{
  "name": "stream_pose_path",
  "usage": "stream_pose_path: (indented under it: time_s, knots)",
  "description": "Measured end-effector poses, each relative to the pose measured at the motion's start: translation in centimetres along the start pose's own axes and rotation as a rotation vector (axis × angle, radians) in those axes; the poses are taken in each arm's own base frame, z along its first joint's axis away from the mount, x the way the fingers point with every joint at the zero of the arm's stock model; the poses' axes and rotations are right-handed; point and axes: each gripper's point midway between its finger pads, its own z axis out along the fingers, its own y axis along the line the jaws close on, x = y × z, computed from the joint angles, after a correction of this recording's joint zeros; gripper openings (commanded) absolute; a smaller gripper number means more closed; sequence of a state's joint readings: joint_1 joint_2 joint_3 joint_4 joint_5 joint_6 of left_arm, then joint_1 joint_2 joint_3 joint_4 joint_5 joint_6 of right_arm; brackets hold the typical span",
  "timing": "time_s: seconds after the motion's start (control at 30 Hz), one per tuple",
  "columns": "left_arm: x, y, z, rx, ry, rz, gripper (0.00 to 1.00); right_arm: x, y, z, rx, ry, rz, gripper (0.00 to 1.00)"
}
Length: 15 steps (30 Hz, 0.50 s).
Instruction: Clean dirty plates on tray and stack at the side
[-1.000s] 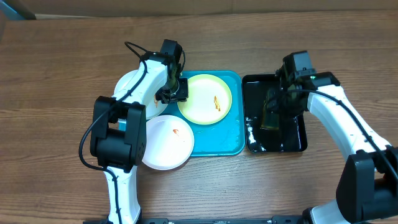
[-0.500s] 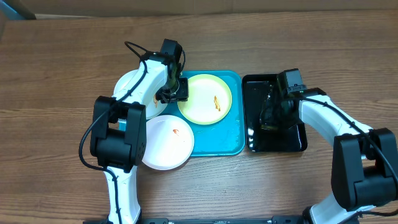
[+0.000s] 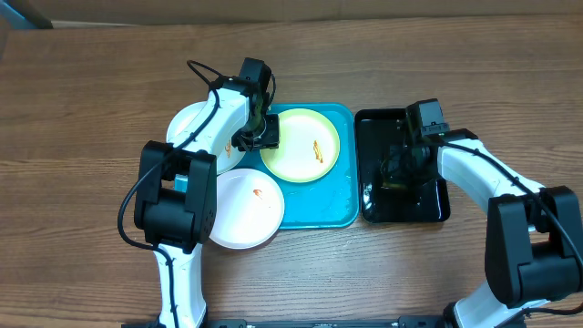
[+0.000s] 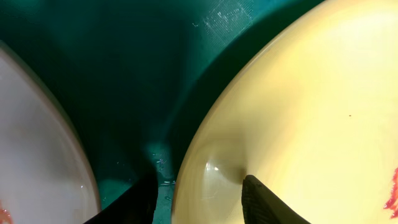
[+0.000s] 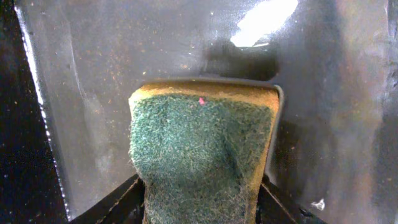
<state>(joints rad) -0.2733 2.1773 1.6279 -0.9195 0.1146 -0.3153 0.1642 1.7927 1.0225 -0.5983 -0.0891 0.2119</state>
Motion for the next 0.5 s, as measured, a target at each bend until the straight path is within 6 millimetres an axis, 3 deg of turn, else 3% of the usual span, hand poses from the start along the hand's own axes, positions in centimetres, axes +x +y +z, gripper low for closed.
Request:
stream_pose_path:
  time_s: [0.1, 0.17, 0.23, 0.5]
  knots:
    - [0.0, 0.0, 0.0, 0.0, -0.001, 0.0, 0.46, -0.2, 0.0, 0.2, -0.006, -0.019, -0.002, 0.55]
    - [0.0, 0.0, 0.0, 0.0, -0.001, 0.0, 0.46, -0.5, 0.1, 0.3, -0.009, -0.037, -0.004, 0.45]
    - [0.0, 0.0, 0.0, 0.0, -0.001, 0.0, 0.46, -0.6, 0.1, 0.4, -0.01, -0.047, -0.003, 0.04]
    - [0.0, 0.0, 0.0, 0.0, -0.001, 0.0, 0.41, 1.3, -0.4, -0.3, 0.019, 0.056, -0.001, 0.04]
